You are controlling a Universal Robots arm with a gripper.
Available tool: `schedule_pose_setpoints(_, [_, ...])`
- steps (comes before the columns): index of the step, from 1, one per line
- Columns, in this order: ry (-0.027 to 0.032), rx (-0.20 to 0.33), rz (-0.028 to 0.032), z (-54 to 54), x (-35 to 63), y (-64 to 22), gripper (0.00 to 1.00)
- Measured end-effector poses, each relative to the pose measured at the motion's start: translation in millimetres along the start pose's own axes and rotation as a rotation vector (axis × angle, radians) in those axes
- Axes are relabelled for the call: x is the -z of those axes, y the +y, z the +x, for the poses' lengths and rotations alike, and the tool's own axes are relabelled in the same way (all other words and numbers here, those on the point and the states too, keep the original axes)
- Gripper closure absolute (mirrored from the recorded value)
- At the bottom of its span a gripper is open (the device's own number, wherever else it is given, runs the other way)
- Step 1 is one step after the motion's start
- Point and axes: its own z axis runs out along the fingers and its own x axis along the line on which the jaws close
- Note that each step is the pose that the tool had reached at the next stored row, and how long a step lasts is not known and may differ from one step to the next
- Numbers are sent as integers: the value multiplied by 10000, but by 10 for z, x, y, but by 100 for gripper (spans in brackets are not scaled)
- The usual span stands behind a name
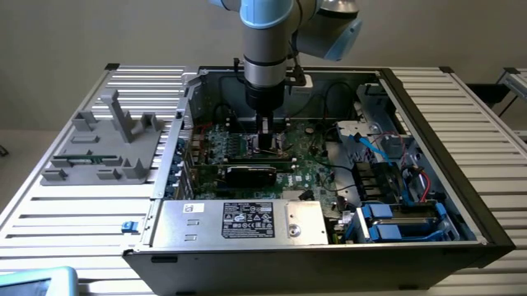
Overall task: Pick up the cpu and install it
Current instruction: 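Place the cpu into insertion slot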
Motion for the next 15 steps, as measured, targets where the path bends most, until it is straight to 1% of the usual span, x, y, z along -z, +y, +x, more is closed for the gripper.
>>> schedule_pose_setpoints(9, [45, -4, 1, -3, -13, 1, 44])
schedule_pose_setpoints(15, [45, -5, 7, -3, -13, 1, 44])
